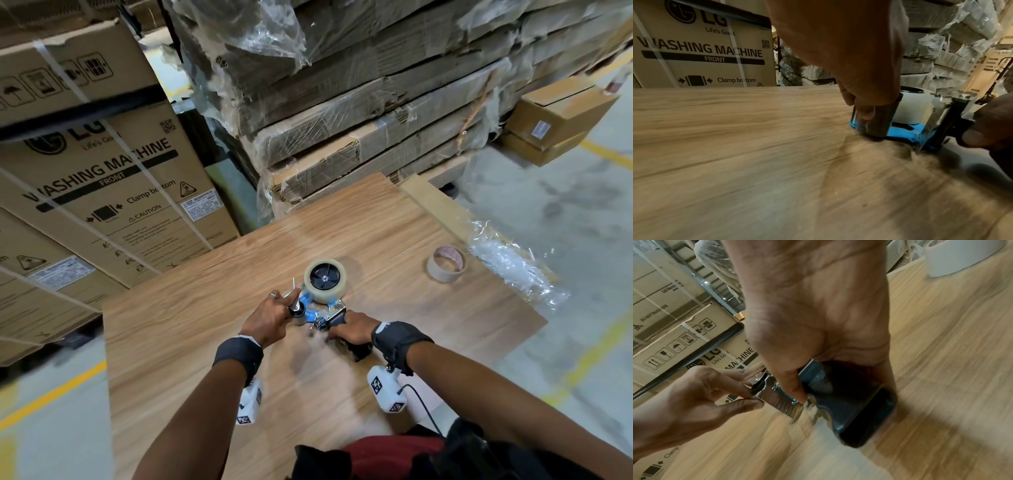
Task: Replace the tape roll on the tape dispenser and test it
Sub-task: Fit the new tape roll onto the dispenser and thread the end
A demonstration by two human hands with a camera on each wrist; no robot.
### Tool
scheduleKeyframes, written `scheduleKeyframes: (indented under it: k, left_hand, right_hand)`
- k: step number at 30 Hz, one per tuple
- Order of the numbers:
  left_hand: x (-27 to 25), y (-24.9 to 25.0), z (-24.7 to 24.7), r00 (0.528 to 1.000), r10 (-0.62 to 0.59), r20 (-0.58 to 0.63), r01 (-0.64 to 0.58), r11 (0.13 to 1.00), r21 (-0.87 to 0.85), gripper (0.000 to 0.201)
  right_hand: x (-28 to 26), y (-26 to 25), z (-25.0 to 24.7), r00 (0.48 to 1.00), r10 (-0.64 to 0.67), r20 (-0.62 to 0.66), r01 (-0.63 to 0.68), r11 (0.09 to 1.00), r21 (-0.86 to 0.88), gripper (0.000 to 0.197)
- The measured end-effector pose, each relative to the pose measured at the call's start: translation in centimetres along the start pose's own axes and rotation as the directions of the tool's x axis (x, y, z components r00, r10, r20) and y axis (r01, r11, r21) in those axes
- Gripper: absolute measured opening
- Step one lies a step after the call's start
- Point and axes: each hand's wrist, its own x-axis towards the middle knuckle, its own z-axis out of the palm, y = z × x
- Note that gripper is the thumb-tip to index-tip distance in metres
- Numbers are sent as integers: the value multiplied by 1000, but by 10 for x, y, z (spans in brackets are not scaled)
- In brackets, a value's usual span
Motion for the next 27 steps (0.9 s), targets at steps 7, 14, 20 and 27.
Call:
scheduleKeyframes:
  k: [7, 14, 20, 27]
  left_hand:
    - [-1, 10, 3, 983, -183, -12, 182, 980, -75, 64]
    - [-4, 16, 2, 978, -210, 4, 209, 972, -106, 50]
    - [-3, 23, 0, 958, -279, -60, 262, 943, -204, 69]
    - [-4, 25, -3, 954, -286, -84, 264, 942, -209, 78]
  right_hand:
    - [-9, -20, -16, 939, -78, -335, -5, 971, -239, 107]
    - [-8, -52, -16, 758, -602, -249, 350, 699, -624, 47]
    - [-7, -42, -22, 762, -641, -92, 448, 625, -640, 32]
    - [-9, -34, -20, 758, -641, -122, 481, 675, -560, 30]
